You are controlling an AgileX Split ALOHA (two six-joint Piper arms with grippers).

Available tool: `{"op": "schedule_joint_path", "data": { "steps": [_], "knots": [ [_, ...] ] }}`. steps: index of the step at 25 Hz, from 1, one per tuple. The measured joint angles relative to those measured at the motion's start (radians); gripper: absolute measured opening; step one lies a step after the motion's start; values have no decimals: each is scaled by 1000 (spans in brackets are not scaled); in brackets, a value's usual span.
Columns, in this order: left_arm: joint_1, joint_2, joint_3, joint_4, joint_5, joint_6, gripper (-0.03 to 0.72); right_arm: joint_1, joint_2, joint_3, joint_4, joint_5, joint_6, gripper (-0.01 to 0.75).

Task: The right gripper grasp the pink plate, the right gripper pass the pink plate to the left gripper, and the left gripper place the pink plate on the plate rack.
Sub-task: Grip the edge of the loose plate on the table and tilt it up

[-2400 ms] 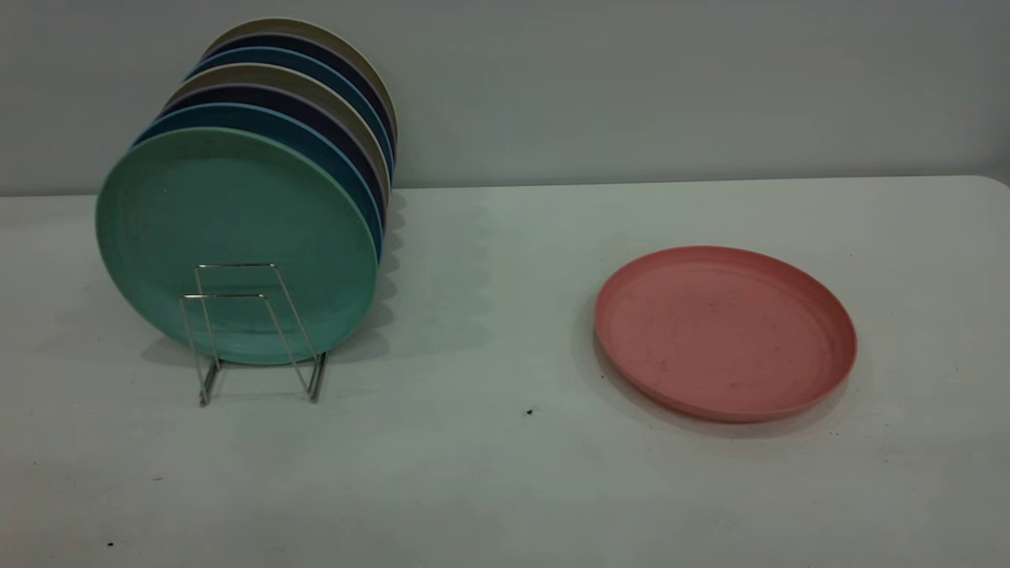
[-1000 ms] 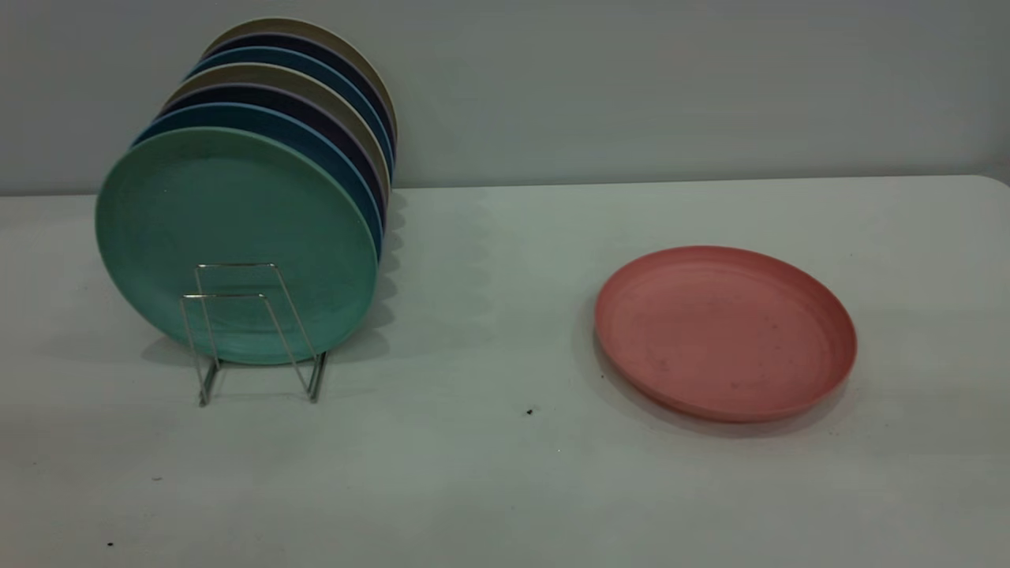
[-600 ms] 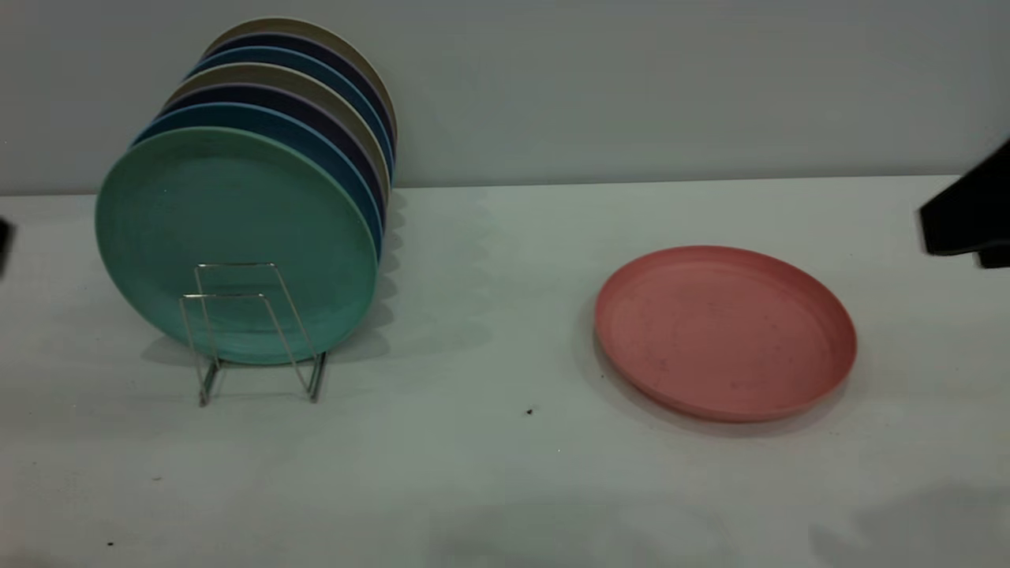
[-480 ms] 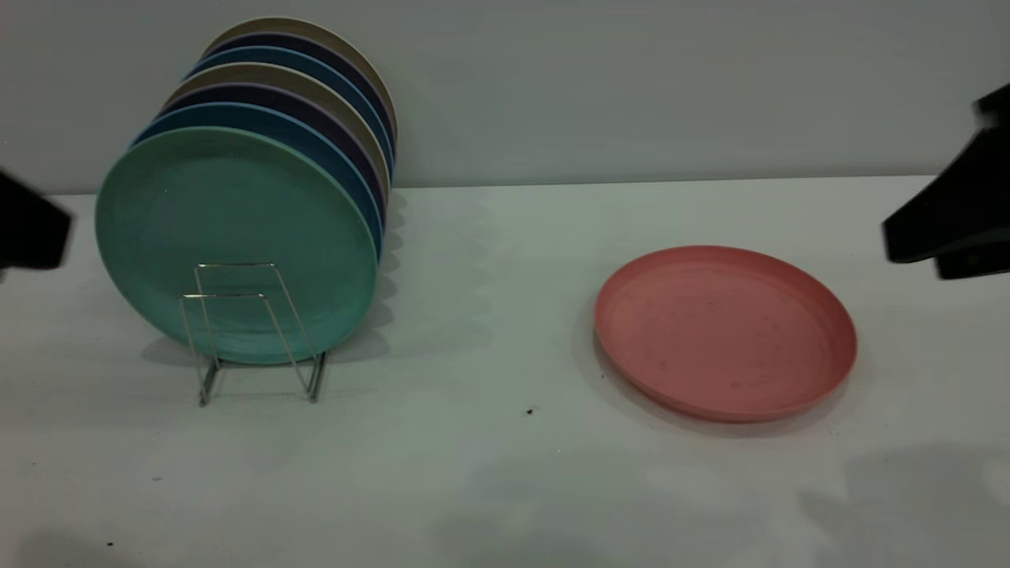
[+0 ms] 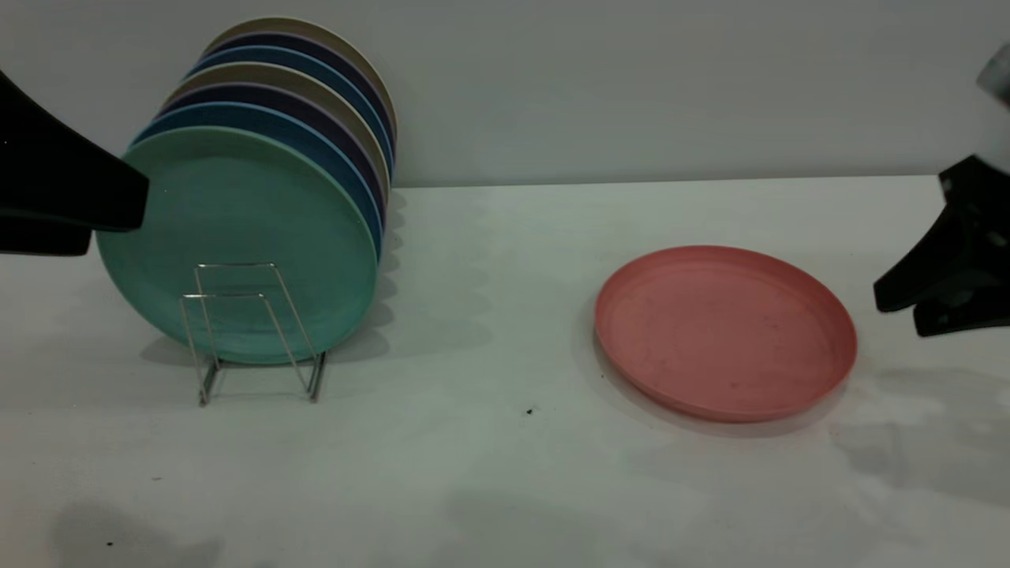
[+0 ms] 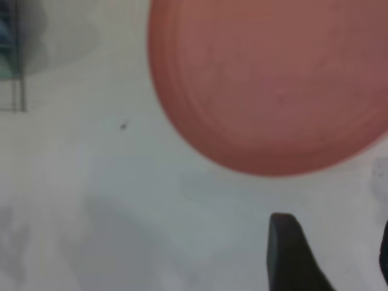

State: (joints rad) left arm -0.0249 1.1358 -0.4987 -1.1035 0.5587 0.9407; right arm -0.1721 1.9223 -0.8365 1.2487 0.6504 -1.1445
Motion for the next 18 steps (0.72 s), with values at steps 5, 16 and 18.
{"op": "schedule_joint_path", "data": {
  "steps": [5, 16, 18],
  "knots": [
    [0, 0, 0, 0, -1, 1, 493, 0, 121, -88, 8, -3, -6, 377],
    [0, 0, 0, 0, -2, 4, 493, 0, 332, -283, 41, -56, -6, 377],
    [0, 0, 0, 0, -2, 4, 493, 0, 355, -310, 44, -79, -6, 377]
  ]
}}
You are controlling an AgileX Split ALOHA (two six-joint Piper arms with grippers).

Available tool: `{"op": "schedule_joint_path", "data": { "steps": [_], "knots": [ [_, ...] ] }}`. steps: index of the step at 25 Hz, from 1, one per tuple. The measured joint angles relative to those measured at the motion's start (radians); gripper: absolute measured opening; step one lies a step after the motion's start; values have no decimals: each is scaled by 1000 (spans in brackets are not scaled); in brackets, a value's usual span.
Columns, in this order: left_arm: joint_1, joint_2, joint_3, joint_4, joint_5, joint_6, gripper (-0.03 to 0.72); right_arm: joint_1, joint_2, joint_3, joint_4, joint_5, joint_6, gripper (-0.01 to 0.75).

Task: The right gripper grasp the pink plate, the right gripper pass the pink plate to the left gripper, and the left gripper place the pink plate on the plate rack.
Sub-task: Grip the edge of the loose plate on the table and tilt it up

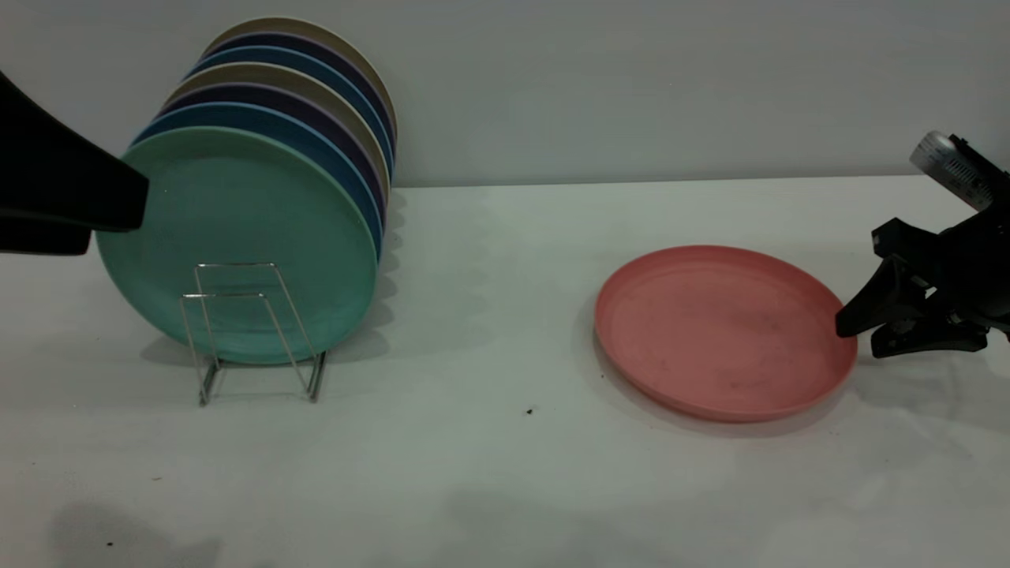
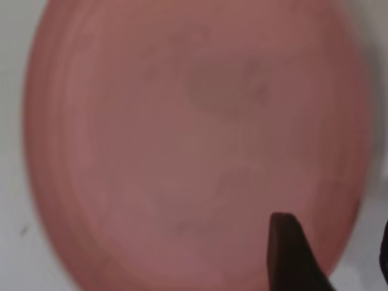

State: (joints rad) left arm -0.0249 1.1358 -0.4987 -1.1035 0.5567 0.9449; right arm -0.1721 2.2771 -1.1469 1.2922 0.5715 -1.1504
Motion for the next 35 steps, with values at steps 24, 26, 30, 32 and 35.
{"op": "schedule_joint_path", "data": {
  "steps": [24, 26, 30, 32, 35],
  "knots": [
    [0, 0, 0, -14, -28, 0, 493, 0, 135, -62, 128, 80, -16, 25],
    [0, 0, 0, -45, -28, 0, 493, 0, 137, -62, 111, 100, -19, 19],
    [0, 0, 0, -81, -8, 3, 493, 0, 143, -62, 75, 180, -34, 19],
    [0, 1, 0, -95, 11, 4, 493, 0, 141, -62, 61, 225, -39, 19],
    [0, 17, 0, -121, 28, 18, 493, 0, 128, -61, 49, 301, -55, 19]
  ]
}}
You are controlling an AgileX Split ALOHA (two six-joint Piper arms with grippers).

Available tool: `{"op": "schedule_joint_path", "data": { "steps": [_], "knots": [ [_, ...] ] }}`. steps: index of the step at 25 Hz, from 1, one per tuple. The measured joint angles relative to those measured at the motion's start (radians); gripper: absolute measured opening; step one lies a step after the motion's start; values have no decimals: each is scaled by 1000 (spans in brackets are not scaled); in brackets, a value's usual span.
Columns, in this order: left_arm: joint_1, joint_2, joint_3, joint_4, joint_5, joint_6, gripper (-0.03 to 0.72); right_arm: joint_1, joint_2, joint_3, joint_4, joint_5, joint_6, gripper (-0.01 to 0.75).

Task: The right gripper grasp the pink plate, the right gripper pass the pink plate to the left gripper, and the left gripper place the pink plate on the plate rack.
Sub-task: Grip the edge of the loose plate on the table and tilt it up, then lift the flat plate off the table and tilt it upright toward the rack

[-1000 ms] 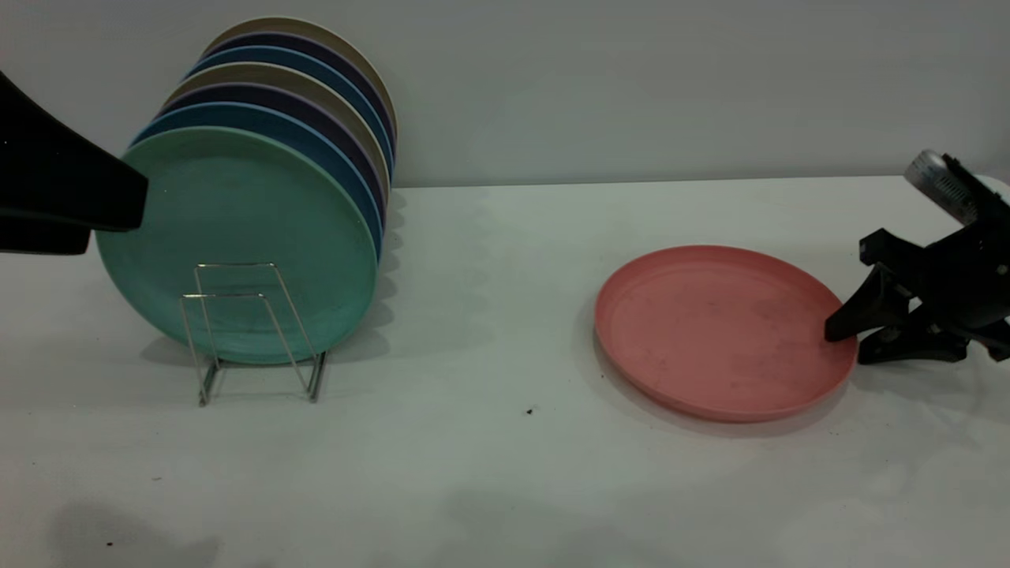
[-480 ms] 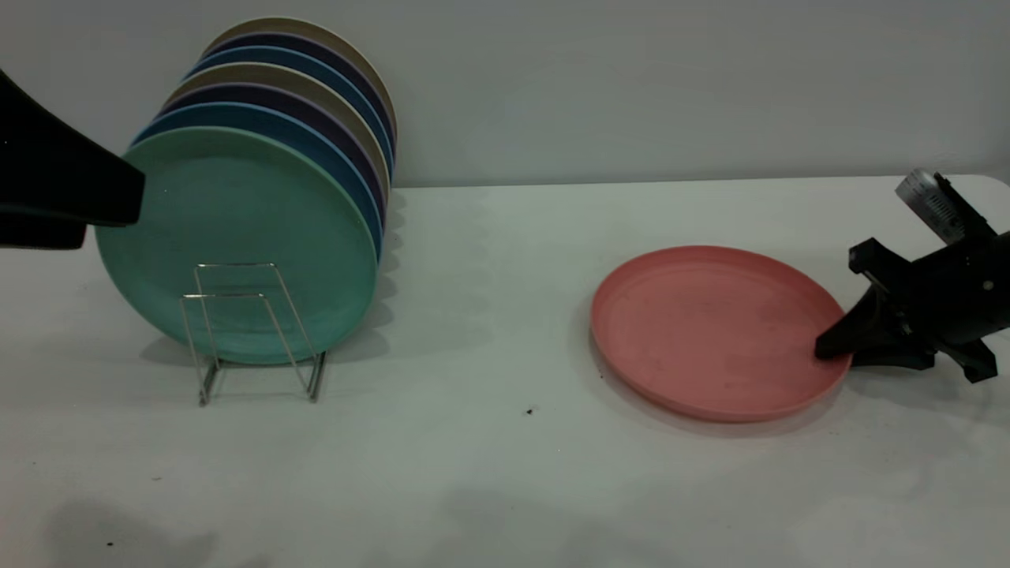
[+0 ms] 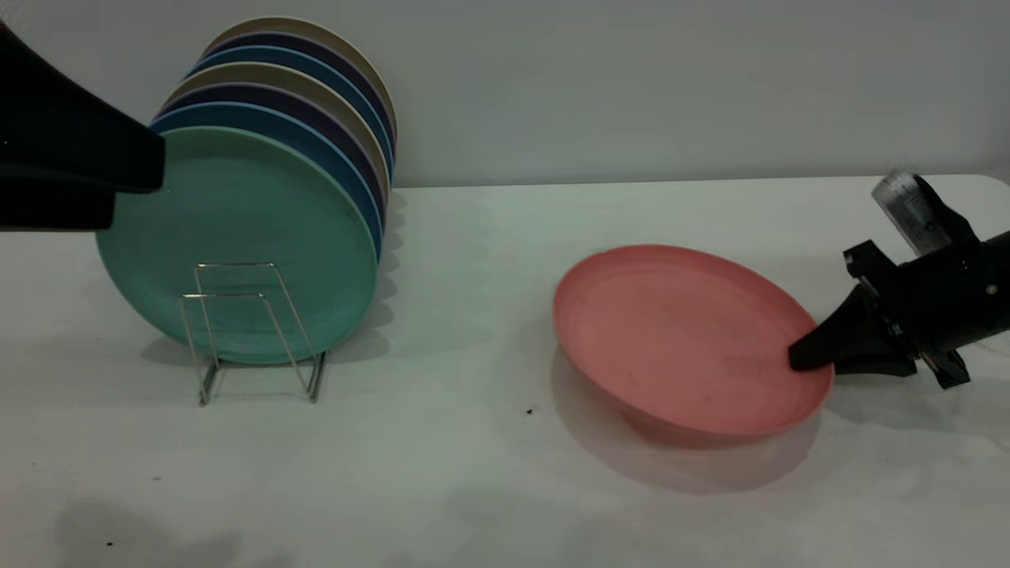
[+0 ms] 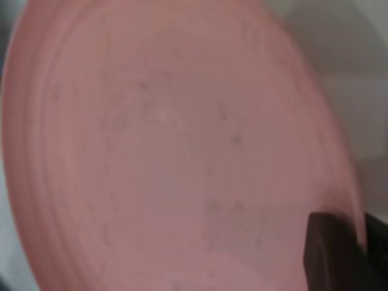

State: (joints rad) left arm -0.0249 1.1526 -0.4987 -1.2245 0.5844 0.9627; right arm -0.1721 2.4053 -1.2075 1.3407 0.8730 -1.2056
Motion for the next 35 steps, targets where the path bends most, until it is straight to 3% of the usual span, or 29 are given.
{"op": "schedule_joint_path", "data": {
  "steps": [5, 13, 25, 35],
  "knots": [
    [0, 88, -1, -86, 5, 62, 493, 30, -51, 0, -1, 82, -26, 19],
    [0, 271, -7, -321, 25, 256, 493, 159, -119, 2, -7, 97, -35, 19],
    [0, 357, -8, -431, 23, 359, 493, 271, -154, 6, -3, 122, -35, 19],
    [0, 357, -8, -439, 19, 370, 493, 355, -154, 6, 33, 130, -35, 19]
  ]
}}
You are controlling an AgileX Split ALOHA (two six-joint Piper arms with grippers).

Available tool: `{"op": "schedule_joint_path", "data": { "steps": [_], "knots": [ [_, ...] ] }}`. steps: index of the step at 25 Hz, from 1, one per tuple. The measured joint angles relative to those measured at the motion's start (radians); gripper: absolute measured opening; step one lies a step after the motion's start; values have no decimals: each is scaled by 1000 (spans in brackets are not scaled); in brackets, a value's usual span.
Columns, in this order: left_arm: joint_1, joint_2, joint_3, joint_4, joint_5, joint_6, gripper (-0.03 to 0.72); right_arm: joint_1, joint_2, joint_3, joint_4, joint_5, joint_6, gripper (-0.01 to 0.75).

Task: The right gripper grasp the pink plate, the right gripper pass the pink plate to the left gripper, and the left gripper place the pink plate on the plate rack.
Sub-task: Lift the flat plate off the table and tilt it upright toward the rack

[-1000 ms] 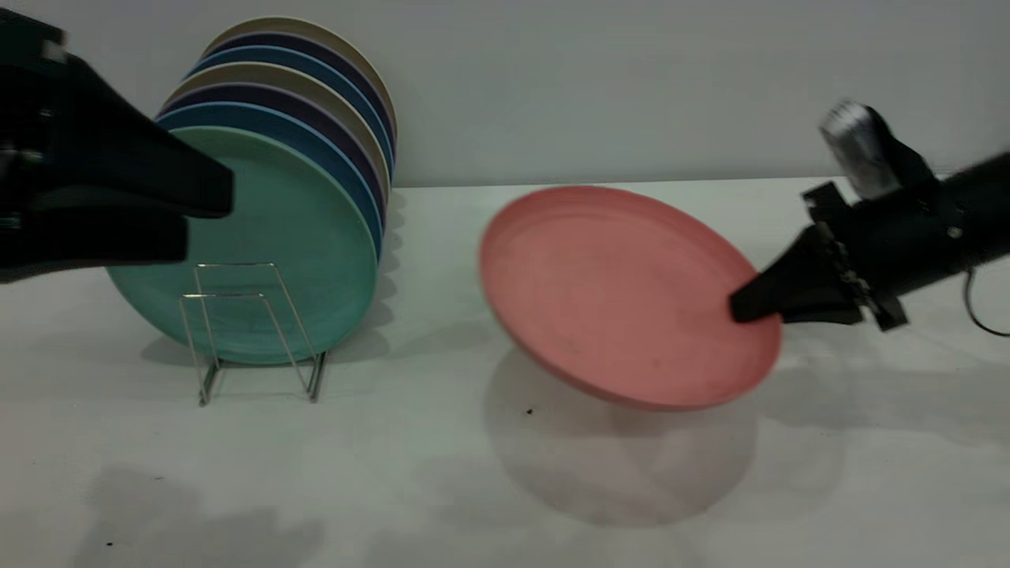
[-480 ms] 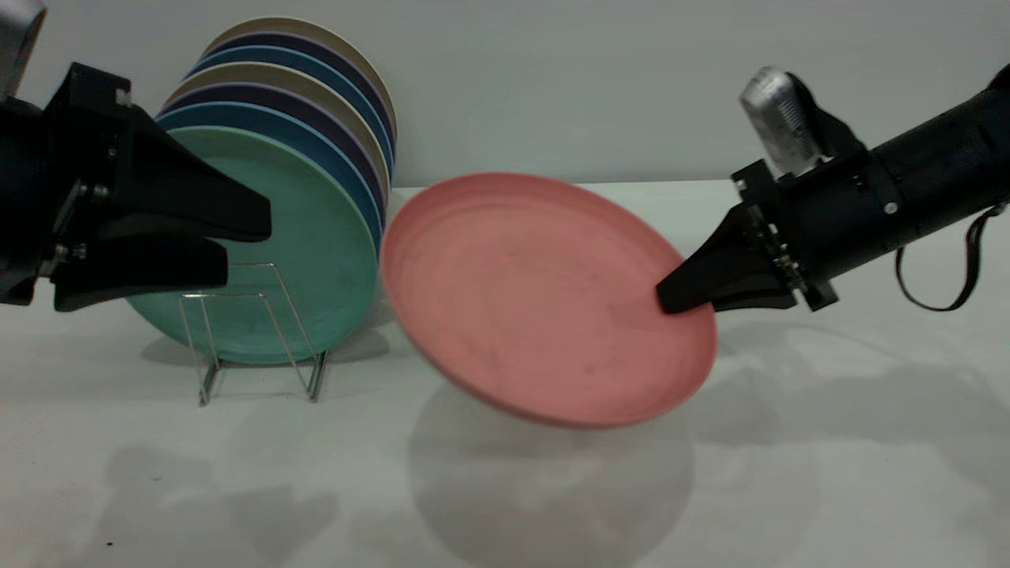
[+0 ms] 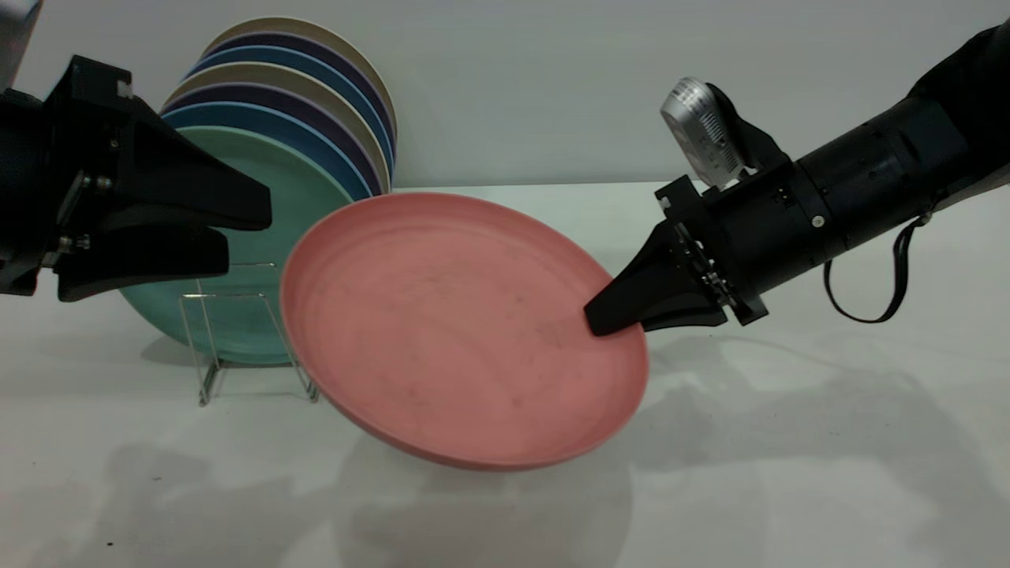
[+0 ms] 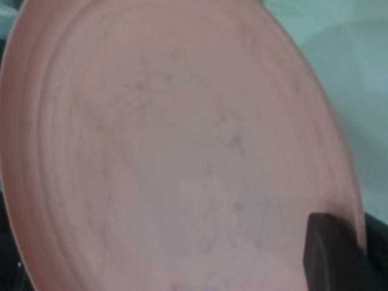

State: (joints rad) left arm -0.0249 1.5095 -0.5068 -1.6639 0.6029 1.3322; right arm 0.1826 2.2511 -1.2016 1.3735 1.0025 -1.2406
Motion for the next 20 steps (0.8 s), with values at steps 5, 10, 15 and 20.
{"op": "schedule_joint_path", "data": {
  "steps": [5, 10, 15, 20],
  "knots": [
    [0, 0, 0, 1, -11, 0, 493, 5, 0, 0, 5, 7, -3, 19],
    [0, 0, 0, 1, -18, 0, 493, 9, 0, 0, 15, 36, -3, 19],
    [0, 0, 0, 1, -23, 1, 493, 36, 0, 0, 39, 71, -5, 19],
    [0, 0, 0, 1, -23, 1, 491, 90, 0, 0, 66, 75, -11, 19]
  ]
}}
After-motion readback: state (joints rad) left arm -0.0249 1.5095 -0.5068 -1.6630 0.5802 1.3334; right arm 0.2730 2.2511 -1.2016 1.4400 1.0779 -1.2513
